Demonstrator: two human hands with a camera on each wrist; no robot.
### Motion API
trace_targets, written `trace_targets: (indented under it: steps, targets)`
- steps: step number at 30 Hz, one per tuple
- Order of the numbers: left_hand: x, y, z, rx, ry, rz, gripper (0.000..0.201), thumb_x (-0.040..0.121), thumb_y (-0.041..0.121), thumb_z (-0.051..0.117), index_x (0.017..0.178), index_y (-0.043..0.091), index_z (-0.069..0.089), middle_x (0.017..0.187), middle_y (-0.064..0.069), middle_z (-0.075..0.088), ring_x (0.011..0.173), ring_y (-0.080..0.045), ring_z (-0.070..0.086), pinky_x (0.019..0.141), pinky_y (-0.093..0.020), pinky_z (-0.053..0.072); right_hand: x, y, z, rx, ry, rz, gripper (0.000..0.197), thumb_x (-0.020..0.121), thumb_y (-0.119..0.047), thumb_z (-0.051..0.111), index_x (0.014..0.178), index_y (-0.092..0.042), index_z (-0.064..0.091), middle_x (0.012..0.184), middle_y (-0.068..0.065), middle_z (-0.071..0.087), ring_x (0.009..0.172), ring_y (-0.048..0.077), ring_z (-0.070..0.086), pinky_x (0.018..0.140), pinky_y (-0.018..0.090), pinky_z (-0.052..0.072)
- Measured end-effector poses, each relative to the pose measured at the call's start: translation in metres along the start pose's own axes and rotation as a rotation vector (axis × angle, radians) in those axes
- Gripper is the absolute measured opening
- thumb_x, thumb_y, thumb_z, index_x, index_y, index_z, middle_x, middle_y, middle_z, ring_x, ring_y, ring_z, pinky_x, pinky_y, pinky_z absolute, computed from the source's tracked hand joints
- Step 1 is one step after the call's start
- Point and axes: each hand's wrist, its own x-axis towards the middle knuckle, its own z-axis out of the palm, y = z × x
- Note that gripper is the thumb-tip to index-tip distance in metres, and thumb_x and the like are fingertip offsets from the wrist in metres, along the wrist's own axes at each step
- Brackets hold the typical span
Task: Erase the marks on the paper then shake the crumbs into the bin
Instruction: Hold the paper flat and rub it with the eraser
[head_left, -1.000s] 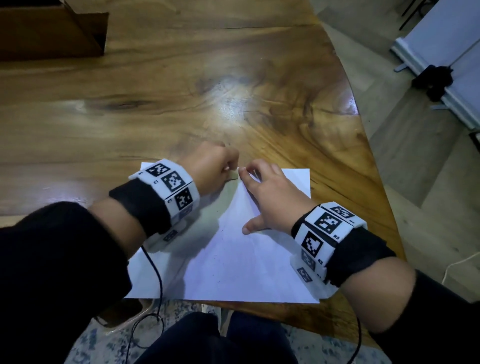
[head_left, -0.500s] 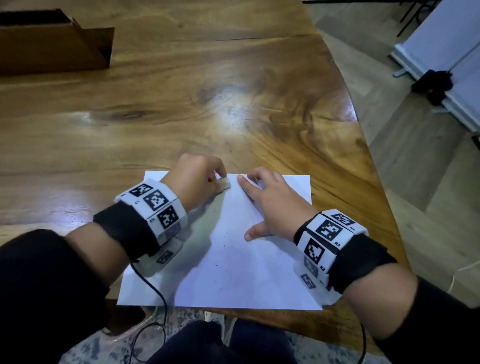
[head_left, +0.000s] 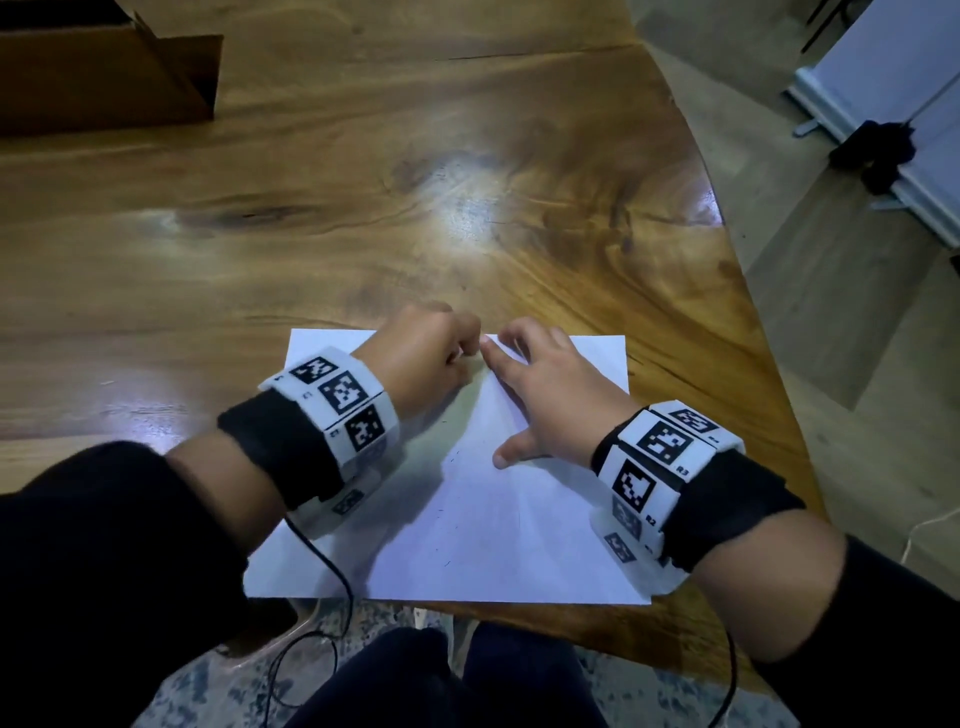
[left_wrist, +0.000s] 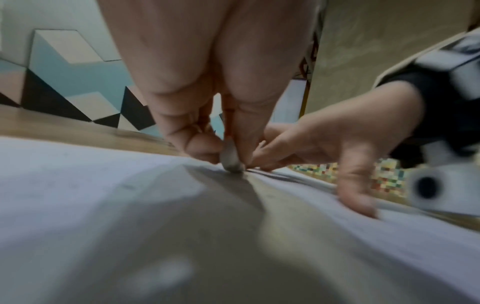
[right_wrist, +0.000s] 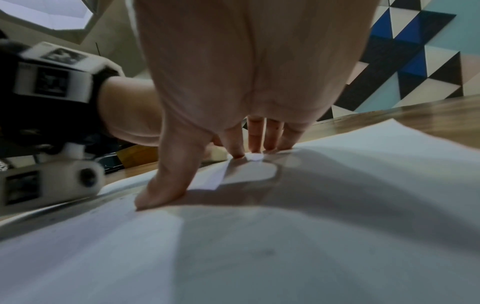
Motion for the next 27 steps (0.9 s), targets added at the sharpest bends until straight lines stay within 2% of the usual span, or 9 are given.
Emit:
trace_targets:
  steps: [5, 7, 9, 11, 14, 16, 20, 23, 27]
  targets:
    - [-0.041, 0.0, 0.006, -0.011, -0.339, 0.184, 0.013, 0.08, 0.024, 0.059, 0.07, 0.015, 0.058, 0.062, 0.008, 0.039, 0.06, -0.015, 0.04, 0.057, -0.023, 0.029, 0.0, 0.0, -0.001, -0.016, -0.016, -0.001, 0.114, 0.07, -0.051, 0.076, 0.152, -0.017, 0.004, 0.15, 0.005, 0.009, 0.136, 0.023, 0.012, 0.113, 0.031, 0.023]
    - [-0.029, -0.001, 0.003, 0.036, -0.306, 0.19, 0.005, 0.079, 0.017, 0.059, 0.079, 0.013, 0.062, 0.069, 0.004, 0.044, 0.066, -0.017, 0.043, 0.06, -0.024, 0.029, 0.0, 0.0, -0.001, -0.014, -0.02, 0.0, 0.113, 0.07, -0.05, 0.076, 0.152, -0.017, 0.004, 0.149, 0.005, 0.009, 0.136, 0.023, 0.012, 0.113, 0.03, 0.024]
    - [-0.009, -0.002, 0.0, 0.07, -0.143, 0.111, 0.01, 0.08, 0.014, 0.058, 0.088, 0.01, 0.063, 0.079, -0.001, 0.047, 0.071, -0.021, 0.047, 0.065, -0.024, 0.03, -0.001, -0.001, -0.001, -0.019, -0.006, -0.002, 0.113, 0.069, -0.05, 0.076, 0.151, -0.018, 0.006, 0.148, 0.005, 0.012, 0.134, 0.023, 0.014, 0.112, 0.029, 0.024]
    - [-0.004, -0.003, 0.002, 0.06, -0.059, 0.092, 0.006, 0.081, 0.012, 0.057, 0.084, 0.01, 0.061, 0.078, -0.002, 0.046, 0.068, -0.023, 0.046, 0.064, -0.025, 0.031, -0.001, -0.001, -0.001, -0.017, 0.0, 0.001, 0.113, 0.069, -0.05, 0.077, 0.151, -0.018, 0.007, 0.148, 0.004, 0.013, 0.134, 0.023, 0.015, 0.111, 0.029, 0.025]
    - [-0.034, -0.004, 0.008, 0.016, -0.224, 0.238, 0.013, 0.078, 0.017, 0.049, 0.068, 0.01, 0.054, 0.07, -0.001, 0.043, 0.064, -0.025, 0.046, 0.061, -0.029, 0.032, 0.0, -0.001, -0.001, -0.019, -0.009, 0.004, 0.113, 0.07, -0.05, 0.076, 0.151, -0.017, 0.005, 0.15, 0.005, 0.011, 0.136, 0.023, 0.012, 0.112, 0.031, 0.025]
    - [-0.051, -0.002, 0.009, 0.0, -0.347, 0.274, 0.015, 0.074, 0.021, 0.046, 0.07, 0.01, 0.056, 0.071, -0.003, 0.045, 0.067, -0.025, 0.048, 0.062, -0.025, 0.031, 0.0, -0.001, -0.001, -0.007, -0.012, 0.005, 0.113, 0.07, -0.05, 0.076, 0.151, -0.017, 0.004, 0.15, 0.005, 0.009, 0.136, 0.023, 0.01, 0.113, 0.031, 0.023]
    - [-0.02, 0.0, 0.005, 0.033, -0.205, 0.19, 0.01, 0.08, 0.014, 0.056, 0.087, 0.01, 0.063, 0.078, -0.004, 0.048, 0.07, -0.02, 0.043, 0.062, -0.022, 0.025, -0.001, -0.003, -0.002, -0.005, -0.002, 0.006, 0.11, 0.069, -0.049, 0.077, 0.151, -0.017, 0.01, 0.15, 0.005, 0.012, 0.136, 0.023, 0.012, 0.111, 0.031, 0.025]
    - [-0.004, -0.001, 0.007, 0.016, -0.071, 0.134, 0.007, 0.079, 0.01, 0.058, 0.085, 0.01, 0.061, 0.078, -0.001, 0.044, 0.067, -0.022, 0.044, 0.063, -0.024, 0.028, -0.002, -0.004, -0.002, 0.01, 0.015, 0.009, 0.105, 0.068, -0.048, 0.078, 0.149, -0.017, 0.019, 0.147, 0.005, 0.015, 0.134, 0.024, 0.015, 0.109, 0.031, 0.027]
    - [-0.045, -0.003, 0.015, -0.023, -0.27, 0.255, 0.01, 0.076, 0.017, 0.051, 0.071, 0.011, 0.057, 0.073, -0.003, 0.046, 0.069, -0.025, 0.05, 0.063, -0.028, 0.036, -0.001, -0.002, -0.002, -0.005, -0.007, 0.01, 0.112, 0.07, -0.049, 0.076, 0.151, -0.017, 0.006, 0.149, 0.005, 0.01, 0.137, 0.023, 0.01, 0.113, 0.032, 0.024]
